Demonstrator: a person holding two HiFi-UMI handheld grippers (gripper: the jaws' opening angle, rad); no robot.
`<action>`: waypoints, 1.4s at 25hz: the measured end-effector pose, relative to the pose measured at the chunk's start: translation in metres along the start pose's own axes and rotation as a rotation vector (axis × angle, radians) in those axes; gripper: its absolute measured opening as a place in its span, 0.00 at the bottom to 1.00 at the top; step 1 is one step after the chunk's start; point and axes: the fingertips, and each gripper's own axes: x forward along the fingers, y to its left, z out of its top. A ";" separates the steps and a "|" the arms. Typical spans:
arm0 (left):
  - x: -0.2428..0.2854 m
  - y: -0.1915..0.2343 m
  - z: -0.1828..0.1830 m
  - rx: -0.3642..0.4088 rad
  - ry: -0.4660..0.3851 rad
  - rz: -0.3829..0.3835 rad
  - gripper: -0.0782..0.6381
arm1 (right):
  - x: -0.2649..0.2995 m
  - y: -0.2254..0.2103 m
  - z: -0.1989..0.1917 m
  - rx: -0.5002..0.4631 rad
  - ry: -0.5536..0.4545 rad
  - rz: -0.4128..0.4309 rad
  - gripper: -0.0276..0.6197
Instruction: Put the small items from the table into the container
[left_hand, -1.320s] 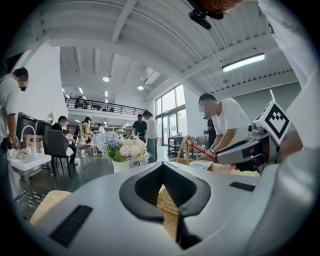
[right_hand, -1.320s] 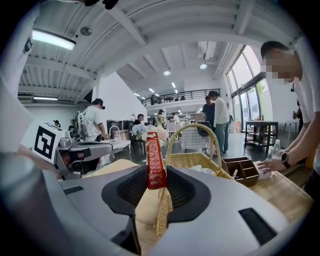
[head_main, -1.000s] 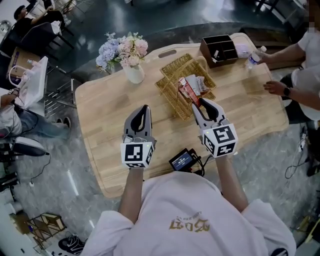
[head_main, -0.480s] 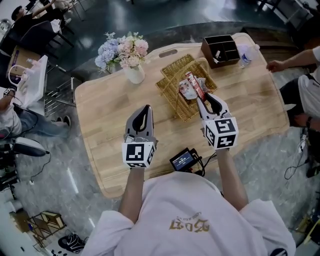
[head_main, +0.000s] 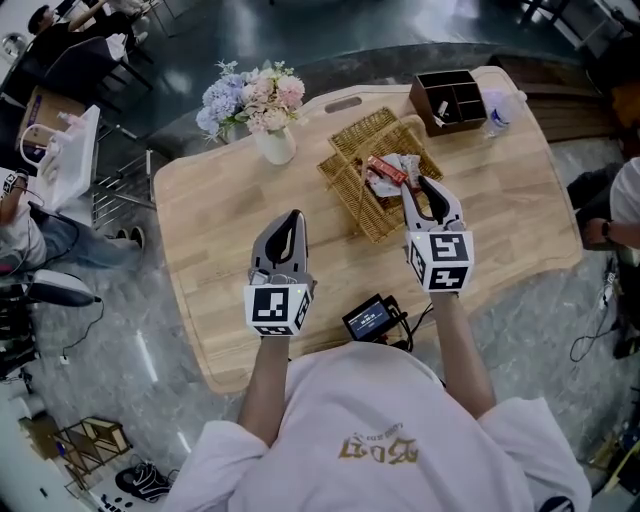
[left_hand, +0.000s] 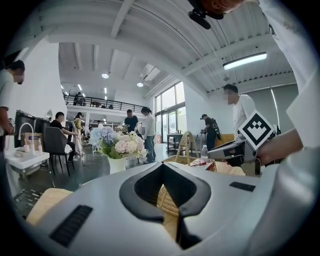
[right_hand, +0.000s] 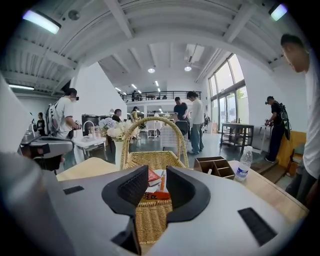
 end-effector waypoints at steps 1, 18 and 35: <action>-0.001 0.000 0.001 -0.001 -0.001 0.002 0.11 | -0.003 0.000 0.001 -0.008 -0.008 -0.006 0.22; -0.029 -0.010 0.041 0.004 -0.084 0.037 0.11 | -0.069 0.040 0.047 0.012 -0.199 0.108 0.07; -0.066 -0.006 0.061 0.097 -0.097 0.098 0.11 | -0.097 0.062 0.053 0.013 -0.227 0.179 0.07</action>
